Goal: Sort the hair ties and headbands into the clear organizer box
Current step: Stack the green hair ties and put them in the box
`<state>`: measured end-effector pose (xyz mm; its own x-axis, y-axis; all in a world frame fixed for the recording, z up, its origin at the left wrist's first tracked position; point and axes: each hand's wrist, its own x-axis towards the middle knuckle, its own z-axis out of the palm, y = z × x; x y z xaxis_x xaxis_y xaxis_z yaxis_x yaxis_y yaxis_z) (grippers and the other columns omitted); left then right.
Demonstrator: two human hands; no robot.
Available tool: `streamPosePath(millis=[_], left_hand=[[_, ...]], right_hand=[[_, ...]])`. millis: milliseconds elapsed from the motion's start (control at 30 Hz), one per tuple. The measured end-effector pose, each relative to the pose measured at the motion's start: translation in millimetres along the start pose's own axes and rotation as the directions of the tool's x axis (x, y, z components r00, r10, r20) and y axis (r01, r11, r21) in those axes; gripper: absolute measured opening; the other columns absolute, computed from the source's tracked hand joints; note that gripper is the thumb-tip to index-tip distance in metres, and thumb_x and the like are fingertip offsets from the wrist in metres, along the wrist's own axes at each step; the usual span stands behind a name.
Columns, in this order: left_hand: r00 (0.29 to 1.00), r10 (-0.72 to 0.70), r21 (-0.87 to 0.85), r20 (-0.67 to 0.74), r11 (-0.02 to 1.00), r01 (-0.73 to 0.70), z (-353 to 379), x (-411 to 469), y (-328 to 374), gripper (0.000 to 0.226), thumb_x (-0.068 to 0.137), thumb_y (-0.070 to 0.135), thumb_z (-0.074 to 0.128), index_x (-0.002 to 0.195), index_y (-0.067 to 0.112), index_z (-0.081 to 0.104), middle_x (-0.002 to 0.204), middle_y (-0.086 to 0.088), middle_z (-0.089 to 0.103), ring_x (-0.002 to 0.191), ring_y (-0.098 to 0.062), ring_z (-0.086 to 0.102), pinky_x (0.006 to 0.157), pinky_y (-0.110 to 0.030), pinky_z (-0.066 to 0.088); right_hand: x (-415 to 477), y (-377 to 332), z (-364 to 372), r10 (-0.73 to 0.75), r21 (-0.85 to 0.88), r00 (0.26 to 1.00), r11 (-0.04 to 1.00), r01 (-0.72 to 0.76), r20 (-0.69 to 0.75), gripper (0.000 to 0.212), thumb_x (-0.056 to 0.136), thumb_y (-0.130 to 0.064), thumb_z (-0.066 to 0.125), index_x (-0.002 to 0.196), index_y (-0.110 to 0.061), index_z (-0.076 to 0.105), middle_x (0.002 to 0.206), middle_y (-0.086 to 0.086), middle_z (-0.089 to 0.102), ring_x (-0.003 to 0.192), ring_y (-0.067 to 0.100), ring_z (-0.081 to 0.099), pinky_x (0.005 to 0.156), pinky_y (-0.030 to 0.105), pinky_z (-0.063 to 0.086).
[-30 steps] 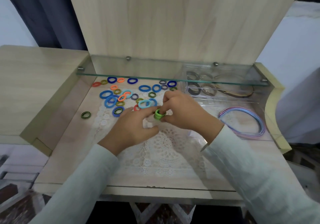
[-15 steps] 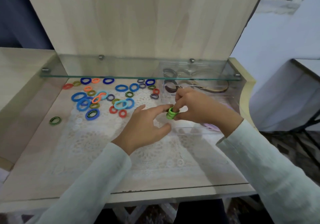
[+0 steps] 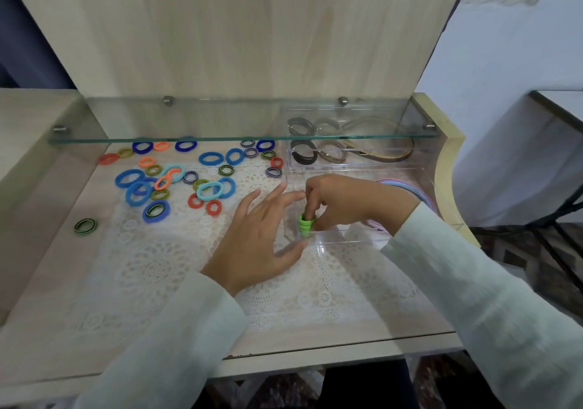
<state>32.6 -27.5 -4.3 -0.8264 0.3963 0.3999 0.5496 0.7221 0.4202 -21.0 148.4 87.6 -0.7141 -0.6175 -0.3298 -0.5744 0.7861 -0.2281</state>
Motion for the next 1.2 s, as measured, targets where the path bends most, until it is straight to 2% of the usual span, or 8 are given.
streamPosePath(millis=[233, 367, 533, 667, 800, 867, 1000, 1200], left_hand=[[0.998, 0.053, -0.038, -0.032, 0.998, -0.054, 3.6, -1.0, -2.5, 0.053, 0.086, 0.043, 0.065, 0.13, 0.029, 0.039, 0.141, 0.016, 0.05, 0.145, 0.0, 0.025, 0.121, -0.036, 0.012], [0.994, 0.094, -0.033, -0.063, 0.995, -0.096, 5.5, -2.3, -5.0, 0.048, 0.085, 0.037, 0.07, 0.123, 0.027, 0.043, 0.137, 0.014, 0.054, 0.144, -0.002, 0.028, 0.12, -0.035, 0.014], [0.986, 0.138, -0.031, -0.098, 0.989, -0.141, 5.8, -2.8, -4.1, 0.041, 0.087, 0.041, 0.062, 0.12, 0.024, 0.046, 0.129, 0.012, 0.06, 0.141, -0.007, 0.035, 0.118, -0.034, 0.016], [0.982, 0.16, -0.017, -0.099, 0.987, -0.163, 6.4, -3.7, -5.6, 0.039, 0.085, 0.034, 0.069, 0.116, 0.022, 0.049, 0.125, 0.007, 0.065, 0.138, -0.007, 0.039, 0.117, -0.034, 0.018], [0.983, 0.162, -0.021, -0.087, 0.986, -0.164, 7.0, -3.8, -7.5, 0.025, 0.088, 0.037, 0.061, 0.109, 0.023, 0.056, 0.122, 0.012, 0.065, 0.141, -0.005, 0.036, 0.117, -0.037, 0.02], [0.984, 0.158, -0.029, -0.079, 0.987, -0.16, 7.3, -3.7, -7.9, 0.027, 0.089, 0.039, 0.058, 0.109, 0.022, 0.061, 0.122, 0.014, 0.065, 0.141, -0.003, 0.035, 0.117, -0.036, 0.019], [0.985, 0.161, -0.036, -0.062, 0.986, -0.164, 7.1, -3.5, -8.7, 0.029, 0.087, 0.039, 0.06, 0.112, 0.024, 0.06, 0.124, 0.015, 0.065, 0.141, -0.004, 0.036, 0.117, -0.038, 0.02], [0.986, 0.155, -0.065, -0.06, 0.985, -0.159, 3.2, -4.8, -5.0, 0.033, 0.085, 0.042, 0.063, 0.112, 0.023, 0.062, 0.125, 0.017, 0.064, 0.143, -0.004, 0.032, 0.119, -0.034, 0.016]], right_hand=[[-6.2, -11.1, -10.5, 0.071, -0.075, 0.99, 0.995, -0.063, 0.122, 0.035, 0.091, -0.009, 0.056, 0.122, -0.023, 0.066, 0.118, 0.004, 0.053, 0.108, 0.025, 0.053, 0.088, 0.031, 0.044], [-12.4, -19.3, -12.8, 0.121, -0.152, 0.976, 0.984, -0.094, 0.18, 0.044, 0.094, -0.007, 0.045, 0.132, -0.026, 0.057, 0.124, 0.004, 0.05, 0.113, 0.026, 0.049, 0.083, 0.029, 0.039], [-12.7, -26.3, -10.1, 0.14, -0.213, 0.965, 0.973, -0.093, 0.22, 0.047, 0.095, -0.005, 0.038, 0.132, -0.026, 0.057, 0.125, 0.004, 0.049, 0.118, 0.027, 0.039, 0.081, 0.027, 0.031], [-13.0, -27.6, -9.6, 0.172, -0.199, 0.958, 0.972, -0.126, 0.23, 0.049, 0.093, -0.003, 0.037, 0.132, -0.026, 0.056, 0.125, 0.005, 0.048, 0.119, 0.028, 0.036, 0.081, 0.028, 0.03], [-13.9, -28.0, -7.7, 0.206, -0.193, 0.953, 0.967, -0.164, 0.224, 0.047, 0.092, -0.002, 0.037, 0.131, -0.02, 0.056, 0.125, 0.008, 0.05, 0.118, 0.028, 0.036, 0.079, 0.027, 0.028], [-14.1, -27.9, -8.5, 0.217, -0.206, 0.953, 0.963, -0.173, 0.214, 0.045, 0.093, -0.002, 0.036, 0.13, -0.017, 0.055, 0.125, 0.009, 0.051, 0.118, 0.028, 0.035, 0.076, 0.025, 0.027], [-12.5, -27.3, -10.1, 0.228, -0.234, 0.949, 0.956, -0.176, 0.216, 0.046, 0.093, -0.002, 0.034, 0.129, -0.018, 0.057, 0.124, 0.008, 0.053, 0.118, 0.028, 0.036, 0.057, 0.021, 0.021], [-10.3, -28.7, -12.1, 0.228, -0.272, 0.947, 0.948, -0.164, 0.225, 0.046, 0.094, -0.004, 0.033, 0.129, -0.022, 0.057, 0.123, 0.005, 0.05, 0.119, 0.029, 0.034, 0.077, 0.029, 0.025]])
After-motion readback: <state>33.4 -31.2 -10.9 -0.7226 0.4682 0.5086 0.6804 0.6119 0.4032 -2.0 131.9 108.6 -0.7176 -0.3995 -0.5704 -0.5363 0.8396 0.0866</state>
